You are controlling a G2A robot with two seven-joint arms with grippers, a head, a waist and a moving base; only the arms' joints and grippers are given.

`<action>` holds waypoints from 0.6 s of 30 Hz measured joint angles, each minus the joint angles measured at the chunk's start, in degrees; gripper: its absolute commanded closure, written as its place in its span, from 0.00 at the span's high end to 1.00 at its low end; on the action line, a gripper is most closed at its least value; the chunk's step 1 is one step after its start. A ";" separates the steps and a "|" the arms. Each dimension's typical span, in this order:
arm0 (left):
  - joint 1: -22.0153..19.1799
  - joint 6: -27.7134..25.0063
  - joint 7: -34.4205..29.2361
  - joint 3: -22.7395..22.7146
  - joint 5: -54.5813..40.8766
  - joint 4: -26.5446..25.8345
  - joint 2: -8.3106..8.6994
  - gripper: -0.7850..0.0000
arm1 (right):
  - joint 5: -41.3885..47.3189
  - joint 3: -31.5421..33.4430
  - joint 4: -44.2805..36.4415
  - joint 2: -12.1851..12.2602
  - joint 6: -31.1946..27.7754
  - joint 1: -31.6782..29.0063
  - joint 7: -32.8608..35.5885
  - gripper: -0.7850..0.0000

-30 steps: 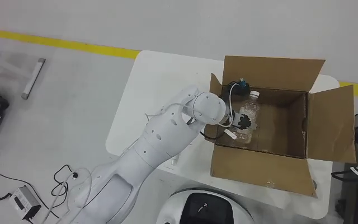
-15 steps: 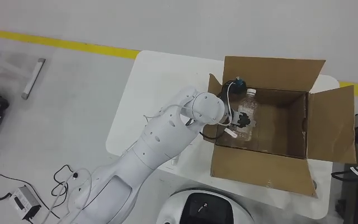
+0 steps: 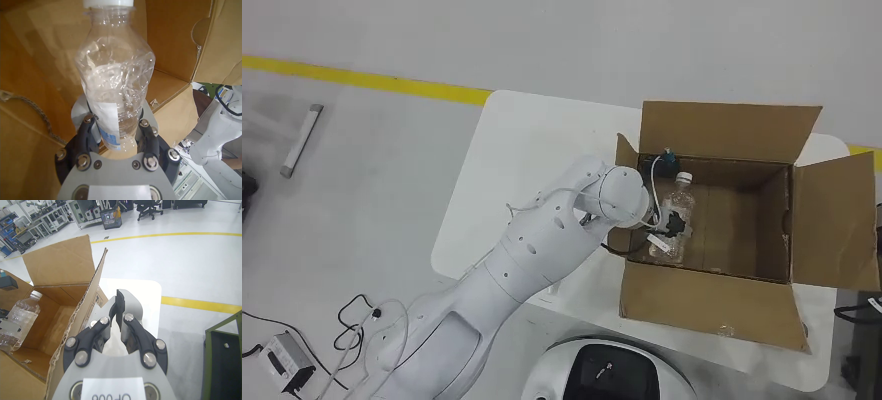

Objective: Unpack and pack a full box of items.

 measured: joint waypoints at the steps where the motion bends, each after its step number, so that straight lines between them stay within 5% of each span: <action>1: -0.14 -0.10 0.02 0.06 -0.08 0.34 -0.07 0.10 | 0.00 0.00 0.00 0.00 0.00 0.00 0.00 0.00; 2: -0.29 -0.24 0.07 0.07 -0.27 0.72 -0.17 0.47 | 0.00 0.00 0.00 0.00 0.00 0.00 0.00 0.00; 3: -0.38 -0.33 0.12 0.06 -0.45 0.96 -0.23 1.00 | 0.00 0.00 0.00 0.00 0.00 0.00 0.00 0.00; 18: 0.37 -1.61 3.83 -1.81 -0.22 1.15 -0.12 1.00 | 0.00 0.00 0.00 0.00 0.00 0.00 0.00 0.00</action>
